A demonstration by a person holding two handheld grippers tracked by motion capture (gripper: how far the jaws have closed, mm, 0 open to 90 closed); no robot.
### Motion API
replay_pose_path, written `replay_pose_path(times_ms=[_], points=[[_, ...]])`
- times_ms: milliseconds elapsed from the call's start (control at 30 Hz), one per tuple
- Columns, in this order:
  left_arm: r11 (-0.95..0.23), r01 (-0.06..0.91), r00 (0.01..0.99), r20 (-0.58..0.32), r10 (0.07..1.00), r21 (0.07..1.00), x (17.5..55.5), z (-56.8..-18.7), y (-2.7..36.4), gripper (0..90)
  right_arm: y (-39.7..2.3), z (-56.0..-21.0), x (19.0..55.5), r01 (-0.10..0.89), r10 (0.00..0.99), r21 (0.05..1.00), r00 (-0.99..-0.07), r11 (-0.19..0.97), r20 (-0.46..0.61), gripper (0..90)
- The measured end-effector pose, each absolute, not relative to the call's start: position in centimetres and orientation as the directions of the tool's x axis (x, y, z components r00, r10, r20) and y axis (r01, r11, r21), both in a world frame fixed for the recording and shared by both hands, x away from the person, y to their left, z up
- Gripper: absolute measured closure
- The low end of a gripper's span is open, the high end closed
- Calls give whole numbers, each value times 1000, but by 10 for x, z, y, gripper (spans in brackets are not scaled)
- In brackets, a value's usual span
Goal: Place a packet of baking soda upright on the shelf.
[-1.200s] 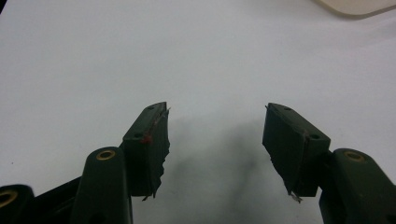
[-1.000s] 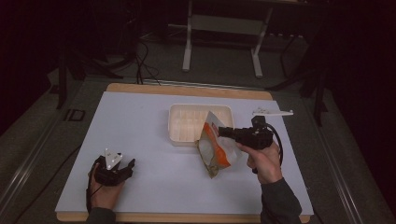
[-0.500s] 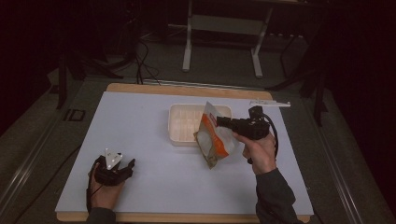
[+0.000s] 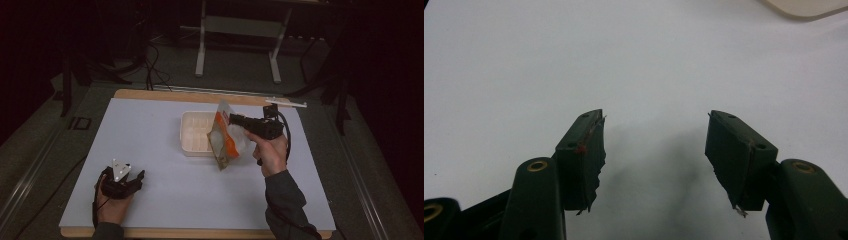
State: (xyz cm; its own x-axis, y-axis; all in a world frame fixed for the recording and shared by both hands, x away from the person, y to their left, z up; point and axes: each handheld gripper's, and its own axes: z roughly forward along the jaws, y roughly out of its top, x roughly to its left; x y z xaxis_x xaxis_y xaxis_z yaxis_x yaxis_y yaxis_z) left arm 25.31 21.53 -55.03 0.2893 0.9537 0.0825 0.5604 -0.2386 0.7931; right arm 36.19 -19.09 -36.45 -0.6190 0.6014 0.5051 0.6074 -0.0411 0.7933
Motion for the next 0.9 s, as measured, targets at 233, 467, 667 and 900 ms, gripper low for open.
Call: replay_pose_path(times_ms=[233, 467, 667, 900], points=[[-238, 558, 289, 82, 954, 795, 253, -550, 215, 405, -185, -362, 372, 612, 612, 788, -598, -69, 518, 900], [-235, 556, 289, 80, 954, 797, 253, -550, 215, 406, -180, -364, 383, 619, 627, 778, -565, -106, 536, 900], [-234, 556, 290, 78, 954, 798, 253, -550, 216, 405, -176, -366, 389, 618, 649, 776, -539, -127, 536, 900], [-234, 556, 289, 79, 954, 797, 253, -550, 215, 405, -174, -367, 393, 621, 655, 769, -519, -152, 549, 900]])
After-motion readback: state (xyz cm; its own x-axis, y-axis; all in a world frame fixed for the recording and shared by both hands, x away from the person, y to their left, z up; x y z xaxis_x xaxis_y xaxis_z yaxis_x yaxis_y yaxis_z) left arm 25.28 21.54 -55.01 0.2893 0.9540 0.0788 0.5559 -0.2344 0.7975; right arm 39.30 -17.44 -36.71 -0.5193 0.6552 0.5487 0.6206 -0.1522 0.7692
